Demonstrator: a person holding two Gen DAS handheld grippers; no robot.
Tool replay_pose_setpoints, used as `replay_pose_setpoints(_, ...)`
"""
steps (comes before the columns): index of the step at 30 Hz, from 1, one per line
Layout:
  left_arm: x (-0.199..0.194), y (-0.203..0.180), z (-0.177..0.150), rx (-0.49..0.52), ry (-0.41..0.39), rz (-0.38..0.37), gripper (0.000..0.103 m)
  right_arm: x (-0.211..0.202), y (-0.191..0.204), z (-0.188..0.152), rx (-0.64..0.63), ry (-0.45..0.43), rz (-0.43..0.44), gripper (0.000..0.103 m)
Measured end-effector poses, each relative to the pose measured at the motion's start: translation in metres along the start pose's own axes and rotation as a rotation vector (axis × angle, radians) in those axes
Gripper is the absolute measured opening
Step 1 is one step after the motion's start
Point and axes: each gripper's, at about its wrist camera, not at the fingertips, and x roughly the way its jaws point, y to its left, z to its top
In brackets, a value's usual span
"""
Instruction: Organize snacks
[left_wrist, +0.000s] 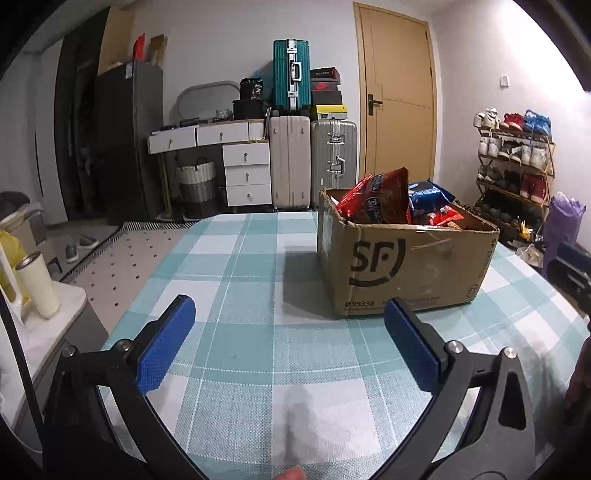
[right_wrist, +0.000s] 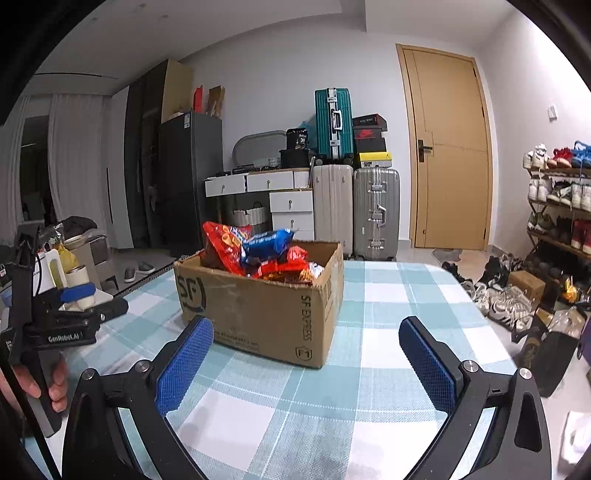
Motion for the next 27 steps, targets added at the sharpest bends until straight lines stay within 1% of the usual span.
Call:
replay_pose_setpoints(5,0.0,-0.002,0.001,0.012,-0.01,0.025,0.102,-0.001,-0.002,-0.002,0.009,-0.019,-0.019,0.102)
replay_pose_setpoints(11,-0.011,0.004,0.0,-0.019,-0.067,0.031,0.102,-0.002,0.003,-0.002,-0.015,-0.021,-0.029,0.102)
replay_pose_setpoints(16,-0.019,0.006,-0.001,-0.027,-0.076,0.041,0.102,-0.002,0.004,-0.003,-0.028,-0.025,-0.031,0.103)
replay_pose_setpoints(27,-0.021,0.009,-0.002,-0.032,-0.088,0.049,0.102,-0.002,0.004,-0.003,-0.028,-0.025,-0.031,0.103)
